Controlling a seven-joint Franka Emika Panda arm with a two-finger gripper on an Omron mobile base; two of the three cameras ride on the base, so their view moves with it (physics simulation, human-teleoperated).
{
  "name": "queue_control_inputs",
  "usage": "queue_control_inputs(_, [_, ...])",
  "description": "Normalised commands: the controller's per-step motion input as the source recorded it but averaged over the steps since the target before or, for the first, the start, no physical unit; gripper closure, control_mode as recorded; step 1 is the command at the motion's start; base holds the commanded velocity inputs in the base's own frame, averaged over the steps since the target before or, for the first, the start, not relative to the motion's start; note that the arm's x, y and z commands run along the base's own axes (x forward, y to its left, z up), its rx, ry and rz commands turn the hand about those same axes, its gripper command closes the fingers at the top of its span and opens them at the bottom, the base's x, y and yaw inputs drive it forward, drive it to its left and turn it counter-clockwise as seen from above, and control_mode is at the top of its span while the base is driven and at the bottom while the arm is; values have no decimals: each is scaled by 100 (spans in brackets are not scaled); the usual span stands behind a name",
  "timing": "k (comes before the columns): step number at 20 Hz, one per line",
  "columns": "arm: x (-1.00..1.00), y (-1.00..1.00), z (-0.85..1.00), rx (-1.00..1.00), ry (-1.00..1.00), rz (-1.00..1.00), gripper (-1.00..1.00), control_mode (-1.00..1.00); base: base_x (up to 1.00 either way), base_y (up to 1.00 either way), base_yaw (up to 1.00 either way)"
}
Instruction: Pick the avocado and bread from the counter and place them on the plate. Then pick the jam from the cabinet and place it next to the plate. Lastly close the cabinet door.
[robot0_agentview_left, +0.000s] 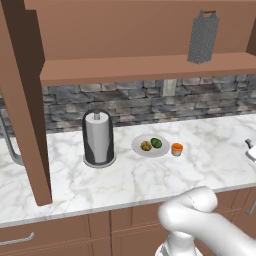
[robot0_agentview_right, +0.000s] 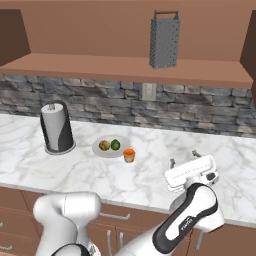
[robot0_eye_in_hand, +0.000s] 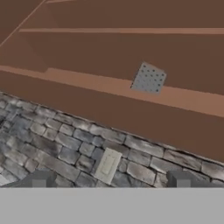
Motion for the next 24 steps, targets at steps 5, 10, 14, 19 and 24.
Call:
queue_control_inputs(5, [20,-69,20,13,0,0,-100,-100,0,0,0])
queue_control_inputs(10, [20,-72,18,14,0,0,-100,-100,0,0,0])
queue_control_inputs(14, [17,-73,16,13,-1,0,-100,-100,0,0,0])
queue_control_inputs(19, [5,-72,17,12,-9,0,-100,-100,0,0,0])
queue_control_inputs(24, [0,-64,26,8,-16,0,-100,-100,0,0,0])
